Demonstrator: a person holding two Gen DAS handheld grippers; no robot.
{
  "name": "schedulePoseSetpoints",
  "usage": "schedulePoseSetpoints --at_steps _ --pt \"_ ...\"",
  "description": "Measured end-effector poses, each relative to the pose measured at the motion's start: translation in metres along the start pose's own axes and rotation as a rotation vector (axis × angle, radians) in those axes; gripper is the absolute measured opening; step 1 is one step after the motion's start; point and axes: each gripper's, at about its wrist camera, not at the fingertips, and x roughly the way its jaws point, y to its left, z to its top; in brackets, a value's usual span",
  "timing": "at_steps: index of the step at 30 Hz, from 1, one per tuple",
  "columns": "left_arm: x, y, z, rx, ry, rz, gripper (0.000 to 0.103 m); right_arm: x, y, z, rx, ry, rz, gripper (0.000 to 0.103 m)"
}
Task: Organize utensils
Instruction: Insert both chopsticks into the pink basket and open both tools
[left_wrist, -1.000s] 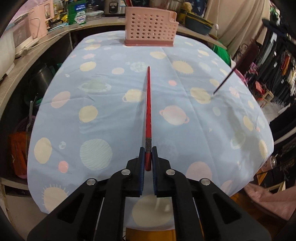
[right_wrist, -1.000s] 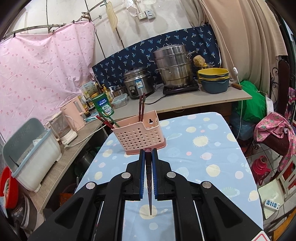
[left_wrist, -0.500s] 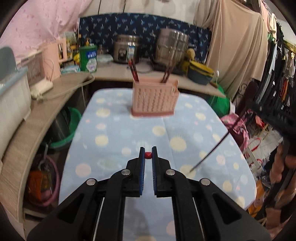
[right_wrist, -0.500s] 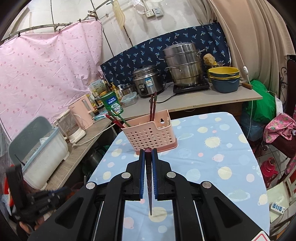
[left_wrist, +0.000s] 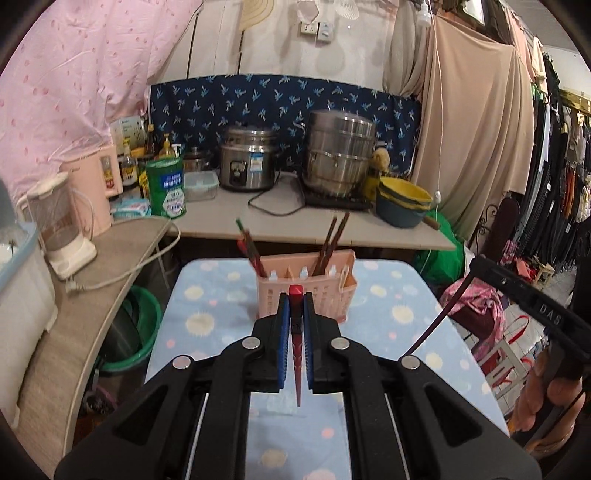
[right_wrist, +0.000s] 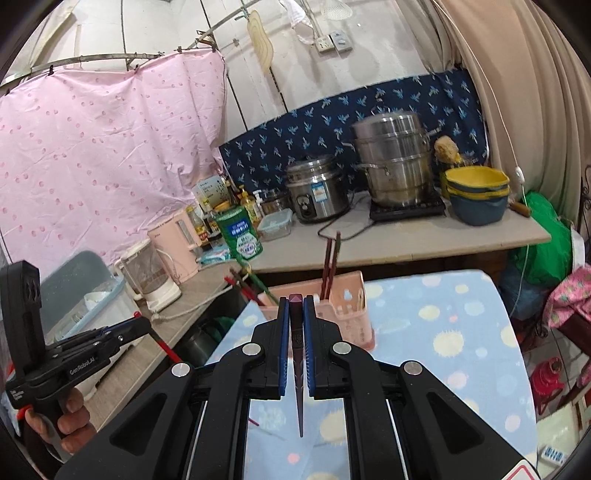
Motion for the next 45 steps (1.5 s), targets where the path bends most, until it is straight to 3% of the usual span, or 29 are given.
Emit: schedulePoseSetpoints --at_steps 11,17,23,30,32,36,40,45 --pt "0.018 -0.009 0.117 -0.003 -0.191 0.024 0.007 0.058 0.0 0.101 0.009 -0.156 0.011 0.007" --pt "0.064 -0.005 0.143 -0.003 -0.183 0.059 0.007 0.107 -0.008 0.122 0.025 -0.167 -0.006 0.007" --pt "0.112 0.004 0.129 -0.002 -0.112 0.074 0.007 0.164 -0.02 0.105 0.037 -0.08 -0.019 0.007" --pt "0.153 0.011 0.103 -0.003 -0.033 0.089 0.007 0.201 -0.026 0.073 0.01 0.014 -0.039 0.007" --pt "0.158 0.013 0.097 -0.008 -0.024 0.095 0.008 0.203 -0.027 0.067 0.004 0.02 -0.044 0.014" --pt "0.157 0.013 0.089 -0.013 -0.023 0.115 0.027 0.198 -0.027 0.062 -0.001 0.025 -0.055 0.032" --pt "0.147 0.01 0.082 -0.009 -0.046 0.142 0.05 0.184 -0.021 0.058 -0.031 0.019 -0.063 0.039" --pt "0.133 0.003 0.068 0.013 -0.041 0.178 0.053 0.16 -0.012 0.044 -0.071 0.039 -0.073 0.048"
